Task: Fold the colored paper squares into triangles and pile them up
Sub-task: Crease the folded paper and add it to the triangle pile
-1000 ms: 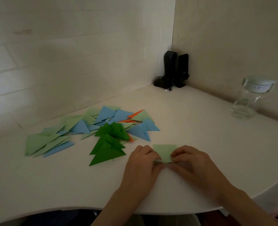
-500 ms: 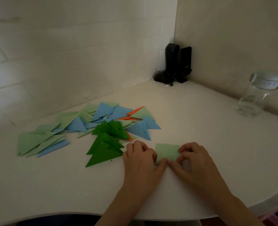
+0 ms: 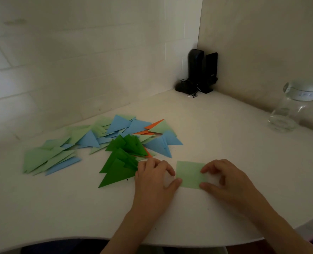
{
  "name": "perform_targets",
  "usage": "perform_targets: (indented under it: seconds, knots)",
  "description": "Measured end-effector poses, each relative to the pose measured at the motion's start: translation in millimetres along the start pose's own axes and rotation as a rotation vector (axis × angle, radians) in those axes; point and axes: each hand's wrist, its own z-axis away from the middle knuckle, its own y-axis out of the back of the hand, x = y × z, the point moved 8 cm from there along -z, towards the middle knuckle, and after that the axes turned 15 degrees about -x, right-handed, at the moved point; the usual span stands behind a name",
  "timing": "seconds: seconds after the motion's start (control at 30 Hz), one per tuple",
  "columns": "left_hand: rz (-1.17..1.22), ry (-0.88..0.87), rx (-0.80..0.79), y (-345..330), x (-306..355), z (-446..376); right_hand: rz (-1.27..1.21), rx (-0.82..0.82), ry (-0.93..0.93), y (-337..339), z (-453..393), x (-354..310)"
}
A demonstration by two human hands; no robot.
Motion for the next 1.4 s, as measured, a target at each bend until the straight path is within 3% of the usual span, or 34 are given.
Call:
perform_targets:
  seconds: [0.17, 0.3, 0.43, 0.7, 0.9, 1.07, 1.4]
  knots:
    - [-0.034, -0.16, -0.004, -1, 15, -1, -0.243, 0.013, -0.09, 10, -10, 13]
    - [-0.028, -0.279, 0.028, -4, 21, 0, -0.059, -0.034, -0.158, 6, -25, 5]
    - [-0.197, -0.34, 0.033, -4, 36, 9, 0.019, -0.019, -0.142, 8, -22, -5]
    - [-0.337, -0.203, -0.157, -15, 47, 26, 0.011, -0.112, -0.167, -6, 2, -8]
    - [-0.21, -0.299, 0.013, -10, 43, 28, -0.027, -0.216, -0.038, -21, 7, -29]
    - [-0.088, -0.303, 0.08, 1, 19, 28, 0.245, -0.185, -0.027, -15, -1, -33]
    - [-0.032, -0.031, 0.258, 12, -15, 27, 0.171, -0.028, -0.097, -23, -10, -21]
